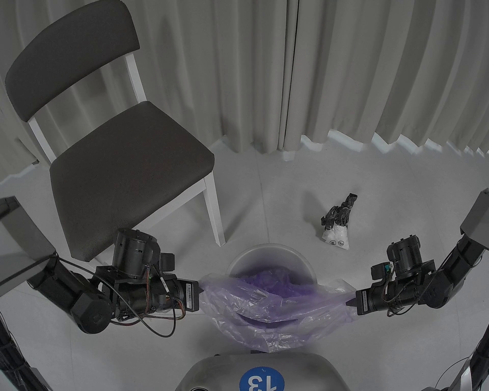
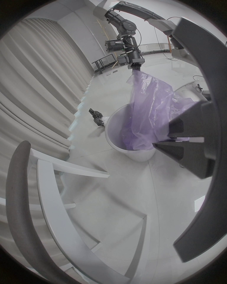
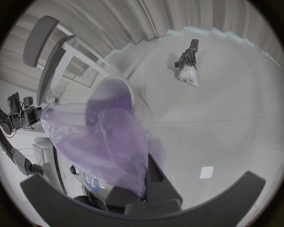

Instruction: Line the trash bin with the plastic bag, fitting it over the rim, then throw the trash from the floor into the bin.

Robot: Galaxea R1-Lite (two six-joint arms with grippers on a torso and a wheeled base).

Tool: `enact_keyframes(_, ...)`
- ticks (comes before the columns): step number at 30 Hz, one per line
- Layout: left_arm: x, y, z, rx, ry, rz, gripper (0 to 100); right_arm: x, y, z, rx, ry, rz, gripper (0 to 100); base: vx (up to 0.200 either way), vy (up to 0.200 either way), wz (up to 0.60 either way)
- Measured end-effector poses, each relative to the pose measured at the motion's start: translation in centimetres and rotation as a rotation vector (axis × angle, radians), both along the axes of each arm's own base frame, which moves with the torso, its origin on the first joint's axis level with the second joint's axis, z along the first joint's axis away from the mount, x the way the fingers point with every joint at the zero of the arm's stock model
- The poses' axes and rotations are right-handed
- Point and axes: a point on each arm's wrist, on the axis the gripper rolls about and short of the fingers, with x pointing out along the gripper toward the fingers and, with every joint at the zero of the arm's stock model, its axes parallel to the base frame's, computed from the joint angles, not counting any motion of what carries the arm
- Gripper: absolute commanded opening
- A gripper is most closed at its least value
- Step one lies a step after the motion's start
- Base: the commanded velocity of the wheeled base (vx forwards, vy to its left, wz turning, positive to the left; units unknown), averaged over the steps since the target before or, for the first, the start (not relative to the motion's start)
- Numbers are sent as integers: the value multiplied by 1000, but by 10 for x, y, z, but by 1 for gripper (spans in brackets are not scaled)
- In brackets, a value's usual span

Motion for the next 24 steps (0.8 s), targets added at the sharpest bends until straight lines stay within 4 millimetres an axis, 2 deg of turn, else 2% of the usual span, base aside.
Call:
enact_keyframes(7,-9,4,-9,17,36,-1,0,-8,2,1,-4,8,13,0,0,0,0)
enact_keyframes(12,-6,4,-17,17,38,5,0,-8,4,-2,-3,11,16,0,0,0,0)
enact_keyframes(24,19,-5,-34,-5,12,23,0,19,7,-24,35,-39,-10,0,0,0,0)
